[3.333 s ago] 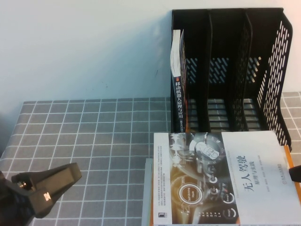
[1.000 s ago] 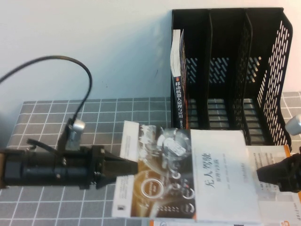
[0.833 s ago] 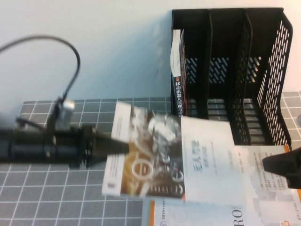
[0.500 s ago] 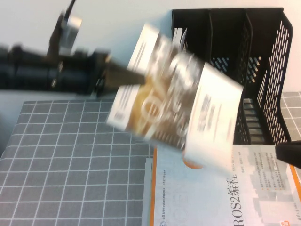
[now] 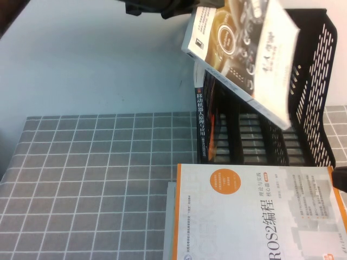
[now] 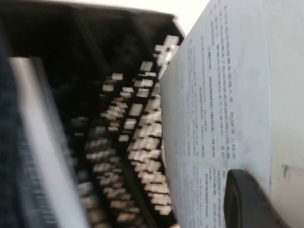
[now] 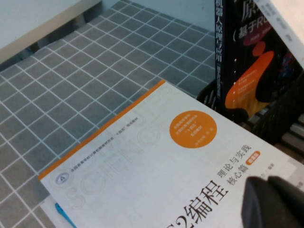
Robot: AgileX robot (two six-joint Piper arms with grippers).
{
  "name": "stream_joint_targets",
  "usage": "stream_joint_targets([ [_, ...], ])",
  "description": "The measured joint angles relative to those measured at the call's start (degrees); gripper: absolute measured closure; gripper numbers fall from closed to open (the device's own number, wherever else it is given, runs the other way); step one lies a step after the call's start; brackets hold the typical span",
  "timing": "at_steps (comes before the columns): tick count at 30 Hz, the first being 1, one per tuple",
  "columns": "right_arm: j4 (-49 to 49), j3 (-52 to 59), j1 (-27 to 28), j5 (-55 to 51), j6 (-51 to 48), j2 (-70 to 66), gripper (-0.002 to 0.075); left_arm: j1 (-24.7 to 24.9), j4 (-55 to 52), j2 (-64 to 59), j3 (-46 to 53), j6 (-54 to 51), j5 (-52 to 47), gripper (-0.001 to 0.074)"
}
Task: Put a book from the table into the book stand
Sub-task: Place the book on the book shelf
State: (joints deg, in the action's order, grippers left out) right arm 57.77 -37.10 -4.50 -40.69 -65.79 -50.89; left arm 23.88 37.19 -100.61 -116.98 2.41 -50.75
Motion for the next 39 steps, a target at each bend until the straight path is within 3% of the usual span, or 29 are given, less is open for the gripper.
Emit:
stream_joint_targets([
  [7,-0.3,0.0,0.0,0.0,0.4,0.0,0.0729,1.8,-8.1,-6.3,-9.8,9.1,-5.3,0.0638],
  [21,0.0,0.0,0.0,1.1,0.5,0.0,0.0729,9.2,-29.7,-10.1,-10.5,22.8,-2.5,0.0638],
  [39,0.5,0.0,0.0,2.9,0.6,0.0,0.0729,14.3,-28.8,-10.4,-10.5,23.3,-4.1,0.0638],
])
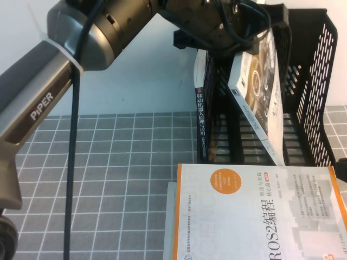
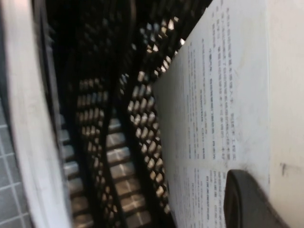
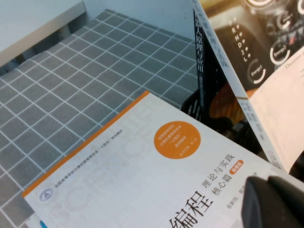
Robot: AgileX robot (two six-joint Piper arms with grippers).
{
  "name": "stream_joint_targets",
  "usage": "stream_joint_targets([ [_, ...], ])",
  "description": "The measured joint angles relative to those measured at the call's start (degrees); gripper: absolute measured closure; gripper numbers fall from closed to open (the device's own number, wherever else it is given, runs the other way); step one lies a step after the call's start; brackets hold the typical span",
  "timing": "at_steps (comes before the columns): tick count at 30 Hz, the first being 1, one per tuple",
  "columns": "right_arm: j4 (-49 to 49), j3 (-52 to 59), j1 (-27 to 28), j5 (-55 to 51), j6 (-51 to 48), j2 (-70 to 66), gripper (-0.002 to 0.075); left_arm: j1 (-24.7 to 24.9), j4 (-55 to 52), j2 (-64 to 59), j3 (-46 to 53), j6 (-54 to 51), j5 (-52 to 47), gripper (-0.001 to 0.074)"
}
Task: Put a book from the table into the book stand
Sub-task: Place the book on the book shelf
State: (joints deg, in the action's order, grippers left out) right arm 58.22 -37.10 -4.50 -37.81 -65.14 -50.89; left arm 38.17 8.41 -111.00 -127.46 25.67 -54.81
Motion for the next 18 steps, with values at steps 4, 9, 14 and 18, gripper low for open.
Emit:
stream_joint_targets([
  [4,0.4,0.0,0.0,0.9,0.0,0.0,0.0729,-0.1,-2.3,-0.1,0.0,1.2,0.1,0.0638],
  [9,1.2,0.0,0.0,3.8,0.0,0.0,0.0729,-0.1,-4.5,-1.3,0.0,3.2,0.8,0.0638],
  [14,2.3,0.0,0.0,4.9,0.0,0.0,0.0729,-0.2,-7.0,-2.5,-0.1,4.0,0.1,0.0638],
  [18,2.3,0.0,0.0,5.3,-0.1,0.0,0.0729,-0.2,-7.2,-3.9,-0.1,4.4,1.5,0.0638],
])
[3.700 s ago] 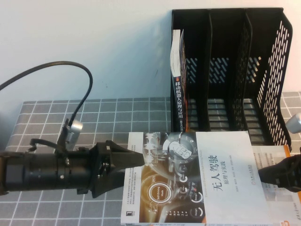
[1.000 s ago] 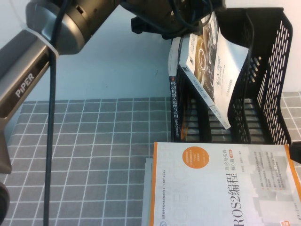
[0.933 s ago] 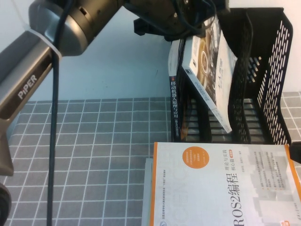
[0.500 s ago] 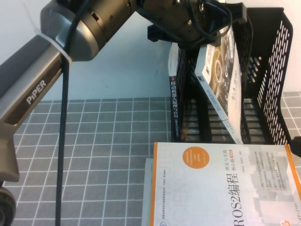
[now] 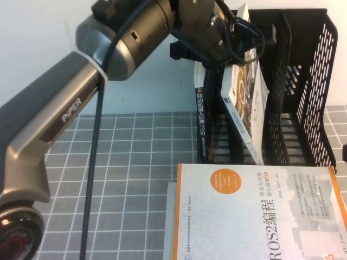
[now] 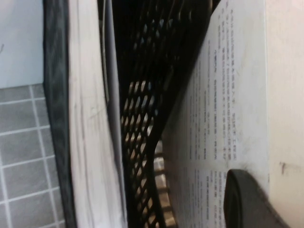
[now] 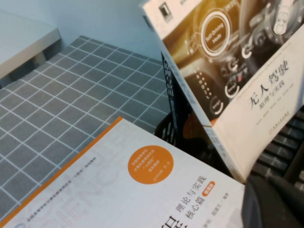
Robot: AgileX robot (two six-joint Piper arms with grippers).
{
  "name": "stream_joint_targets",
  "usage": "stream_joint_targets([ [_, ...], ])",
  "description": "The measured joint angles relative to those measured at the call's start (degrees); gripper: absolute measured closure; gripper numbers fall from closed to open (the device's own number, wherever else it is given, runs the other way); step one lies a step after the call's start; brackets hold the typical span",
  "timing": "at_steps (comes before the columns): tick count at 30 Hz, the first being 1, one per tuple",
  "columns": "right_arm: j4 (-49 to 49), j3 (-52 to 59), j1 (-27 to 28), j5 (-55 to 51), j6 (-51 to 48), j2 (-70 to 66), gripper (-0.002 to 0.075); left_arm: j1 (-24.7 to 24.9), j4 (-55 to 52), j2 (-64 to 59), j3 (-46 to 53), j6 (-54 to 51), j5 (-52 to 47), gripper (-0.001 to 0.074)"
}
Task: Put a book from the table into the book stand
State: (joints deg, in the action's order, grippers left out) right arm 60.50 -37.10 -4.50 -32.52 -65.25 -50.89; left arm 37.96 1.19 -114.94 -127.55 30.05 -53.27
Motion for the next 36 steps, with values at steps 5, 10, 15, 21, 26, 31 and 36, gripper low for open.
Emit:
stream_joint_targets([
  [5,0.2,0.0,0.0,0.1,0.0,0.0,0.0729,0.0,-0.2,-0.7,0.0,1.4,1.6,0.0638],
  [10,0.3,0.0,0.0,0.1,-0.1,0.0,0.0729,0.0,-1.2,-0.7,0.0,1.4,2.3,0.0638],
  [15,0.3,0.0,0.0,0.1,-0.1,0.0,0.0729,0.0,-1.6,-1.3,0.0,1.5,3.9,0.0638],
  [21,0.4,0.0,0.0,0.1,-0.1,0.0,0.0729,0.0,-1.8,-3.8,0.0,0.4,4.6,0.0638],
  [26,0.4,0.0,0.0,0.0,-0.1,0.0,0.0729,0.0,-1.2,-5.0,0.0,-2.0,5.8,0.0515],
  [31,0.4,0.0,0.0,-2.5,-0.6,0.0,0.0729,0.0,-1.2,-3.9,-0.9,-3.8,7.2,0.0274],
  [36,-1.3,0.0,0.0,-11.9,-1.6,0.0,0.0729,0.0,-1.7,-2.4,-3.8,-8.1,2.7,0.0356],
])
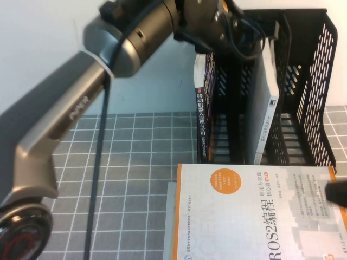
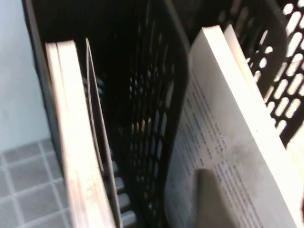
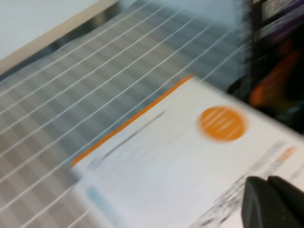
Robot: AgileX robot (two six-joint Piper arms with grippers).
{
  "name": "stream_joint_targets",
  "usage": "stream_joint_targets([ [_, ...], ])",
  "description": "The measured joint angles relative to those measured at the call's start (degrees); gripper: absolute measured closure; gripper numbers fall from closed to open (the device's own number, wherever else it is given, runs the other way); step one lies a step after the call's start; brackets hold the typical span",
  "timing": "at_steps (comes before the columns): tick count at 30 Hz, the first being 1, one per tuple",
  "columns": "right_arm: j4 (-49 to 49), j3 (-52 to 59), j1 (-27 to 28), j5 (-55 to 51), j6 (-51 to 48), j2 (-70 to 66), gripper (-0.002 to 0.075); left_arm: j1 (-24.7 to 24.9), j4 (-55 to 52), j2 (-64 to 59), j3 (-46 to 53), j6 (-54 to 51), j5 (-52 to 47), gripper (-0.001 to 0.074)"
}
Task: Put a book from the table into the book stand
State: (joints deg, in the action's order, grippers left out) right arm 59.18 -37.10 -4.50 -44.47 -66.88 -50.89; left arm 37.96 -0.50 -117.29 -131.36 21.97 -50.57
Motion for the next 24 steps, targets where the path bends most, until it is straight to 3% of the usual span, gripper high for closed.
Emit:
stream_joint_targets([
  [4,-4.8,0.0,0.0,-13.6,0.9,0.0,0.0729,0.0,-0.9,4.7,-3.9,-7.7,-5.9,0.0613],
  [7,-11.9,0.0,0.0,-22.7,4.8,0.0,0.0729,0.0,-2.5,10.3,-5.8,-14.1,-12.2,0.0699],
  [13,-34.6,0.0,0.0,-25.1,22.5,1.0,0.0729,0.0,-8.7,20.8,-5.7,-18.8,-21.4,0.0732],
  [18,-52.8,0.0,0.0,-17.3,36.7,5.5,0.0729,-0.2,-8.9,28.2,0.6,-19.5,-21.8,0.0734],
  [24,-57.3,1.0,0.0,-1.4,38.0,14.6,0.0729,-0.2,-8.5,40.0,21.7,-19.8,-18.1,0.0734],
])
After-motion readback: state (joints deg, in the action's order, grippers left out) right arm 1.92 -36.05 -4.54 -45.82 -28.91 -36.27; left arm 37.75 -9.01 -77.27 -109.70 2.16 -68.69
